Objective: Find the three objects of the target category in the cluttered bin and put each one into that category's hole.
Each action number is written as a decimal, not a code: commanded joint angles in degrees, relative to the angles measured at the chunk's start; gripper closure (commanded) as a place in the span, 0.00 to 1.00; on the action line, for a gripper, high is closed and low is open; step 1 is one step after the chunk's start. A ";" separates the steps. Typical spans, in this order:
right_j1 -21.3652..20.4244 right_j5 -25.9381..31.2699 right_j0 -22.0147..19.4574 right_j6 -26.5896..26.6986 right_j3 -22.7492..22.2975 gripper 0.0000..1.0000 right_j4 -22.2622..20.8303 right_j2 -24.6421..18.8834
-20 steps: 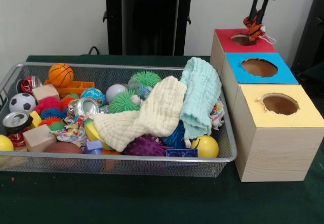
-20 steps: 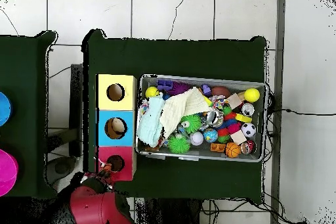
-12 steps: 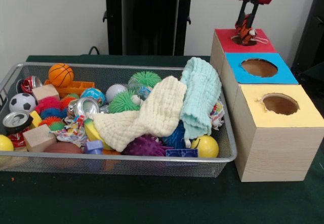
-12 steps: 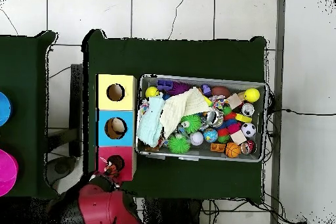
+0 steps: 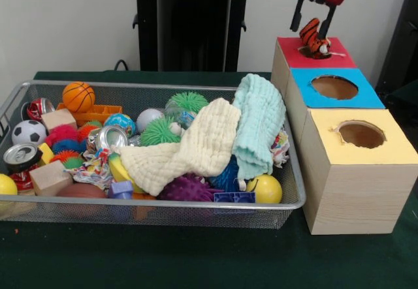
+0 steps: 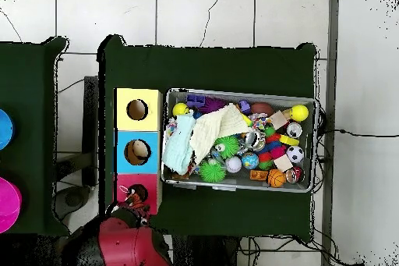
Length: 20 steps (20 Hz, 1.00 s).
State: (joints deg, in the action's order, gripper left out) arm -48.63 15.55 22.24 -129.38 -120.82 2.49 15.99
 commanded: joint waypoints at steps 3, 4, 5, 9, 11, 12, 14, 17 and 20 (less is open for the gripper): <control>-3.68 12.81 0.67 -8.23 5.72 0.00 0.82 5.27; -4.34 13.57 0.69 -7.78 5.82 0.00 0.48 5.68; -4.95 14.54 0.42 -7.25 6.13 0.00 0.28 5.82; -6.43 16.41 -1.11 -6.26 6.73 0.00 0.35 5.22; -6.63 16.61 -1.08 -6.44 6.67 0.00 0.26 4.97; -6.57 16.90 -0.82 -6.38 7.24 0.00 -0.30 5.51; -6.80 15.79 -1.18 -5.76 6.63 0.00 -1.11 5.61; -7.08 13.55 -4.67 -2.63 5.45 0.00 -2.13 4.69; -7.06 8.08 -9.05 0.01 2.46 0.00 -3.31 2.39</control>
State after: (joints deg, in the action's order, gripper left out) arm -56.16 26.28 19.16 -129.38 -117.83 2.30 21.02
